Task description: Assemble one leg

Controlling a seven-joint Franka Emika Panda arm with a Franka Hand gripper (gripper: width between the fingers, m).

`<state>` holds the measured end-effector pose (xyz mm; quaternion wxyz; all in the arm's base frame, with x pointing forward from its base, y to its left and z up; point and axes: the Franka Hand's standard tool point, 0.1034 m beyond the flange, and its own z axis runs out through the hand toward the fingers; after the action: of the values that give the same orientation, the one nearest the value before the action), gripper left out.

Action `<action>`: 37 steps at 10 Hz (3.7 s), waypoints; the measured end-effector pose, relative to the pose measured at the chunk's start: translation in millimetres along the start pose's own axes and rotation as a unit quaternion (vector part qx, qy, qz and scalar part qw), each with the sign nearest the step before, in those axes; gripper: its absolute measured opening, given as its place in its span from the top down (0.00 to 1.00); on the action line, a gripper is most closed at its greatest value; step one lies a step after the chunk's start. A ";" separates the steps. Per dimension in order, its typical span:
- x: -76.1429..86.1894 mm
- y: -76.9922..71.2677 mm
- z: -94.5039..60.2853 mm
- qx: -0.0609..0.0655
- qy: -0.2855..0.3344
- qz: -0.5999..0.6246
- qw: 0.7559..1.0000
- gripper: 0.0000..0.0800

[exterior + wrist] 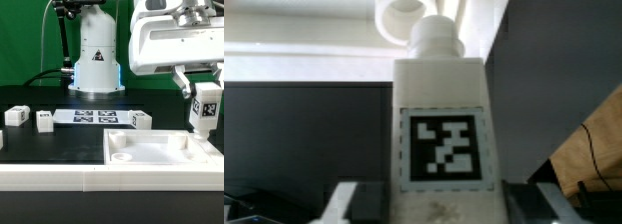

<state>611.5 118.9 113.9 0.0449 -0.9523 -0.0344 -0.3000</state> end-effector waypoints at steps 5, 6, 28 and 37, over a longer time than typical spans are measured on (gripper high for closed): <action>-4.8 11.5 12.2 -0.007 -0.001 0.002 1.000 0.64; -4.5 10.8 12.9 -0.007 0.004 0.001 1.000 0.64; -12.9 17.5 28.6 0.000 -0.103 0.007 0.995 0.19; -8.0 17.1 28.2 0.019 -0.281 0.018 0.959 0.30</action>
Offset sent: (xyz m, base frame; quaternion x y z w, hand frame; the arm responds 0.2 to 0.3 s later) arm -0.0014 -0.0085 -0.0075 -0.0110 0.0079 0.0017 0.9999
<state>622.5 104.6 85.2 0.0571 -0.9976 -0.0341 -0.0192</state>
